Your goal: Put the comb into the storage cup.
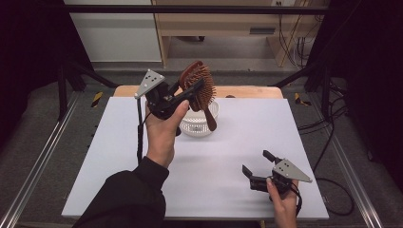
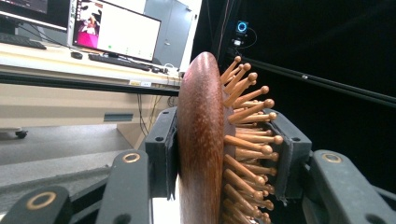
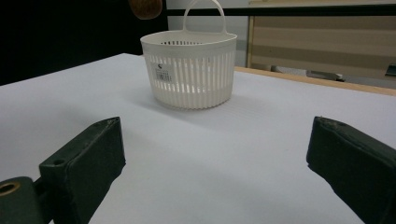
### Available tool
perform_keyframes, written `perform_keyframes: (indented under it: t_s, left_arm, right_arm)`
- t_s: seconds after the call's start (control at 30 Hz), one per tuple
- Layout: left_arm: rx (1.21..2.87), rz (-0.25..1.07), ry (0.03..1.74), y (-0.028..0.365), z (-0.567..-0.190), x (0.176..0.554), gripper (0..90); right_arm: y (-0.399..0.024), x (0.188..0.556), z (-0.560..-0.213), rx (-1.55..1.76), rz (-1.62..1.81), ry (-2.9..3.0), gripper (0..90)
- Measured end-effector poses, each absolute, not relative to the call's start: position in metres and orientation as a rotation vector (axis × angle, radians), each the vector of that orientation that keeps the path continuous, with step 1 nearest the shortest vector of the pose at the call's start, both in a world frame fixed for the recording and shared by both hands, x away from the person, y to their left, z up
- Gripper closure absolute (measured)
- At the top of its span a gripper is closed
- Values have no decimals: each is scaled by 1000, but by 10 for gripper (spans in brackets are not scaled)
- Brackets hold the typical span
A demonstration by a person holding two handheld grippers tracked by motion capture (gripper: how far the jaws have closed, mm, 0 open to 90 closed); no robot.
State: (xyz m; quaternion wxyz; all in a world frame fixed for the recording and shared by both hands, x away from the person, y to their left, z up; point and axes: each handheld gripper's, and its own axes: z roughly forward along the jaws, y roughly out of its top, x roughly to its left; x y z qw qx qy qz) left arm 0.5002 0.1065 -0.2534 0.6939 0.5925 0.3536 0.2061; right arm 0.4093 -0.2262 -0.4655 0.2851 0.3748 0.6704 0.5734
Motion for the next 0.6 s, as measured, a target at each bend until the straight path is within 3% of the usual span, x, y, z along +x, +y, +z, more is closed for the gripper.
perform_keyframes:
  t_s: [0.6]
  left_arm:
    - [1300, 549, 849, 123, -253, 521, 510]
  right_arm:
    - [-226, 410, -466, 1006, 1485, 1807, 62]
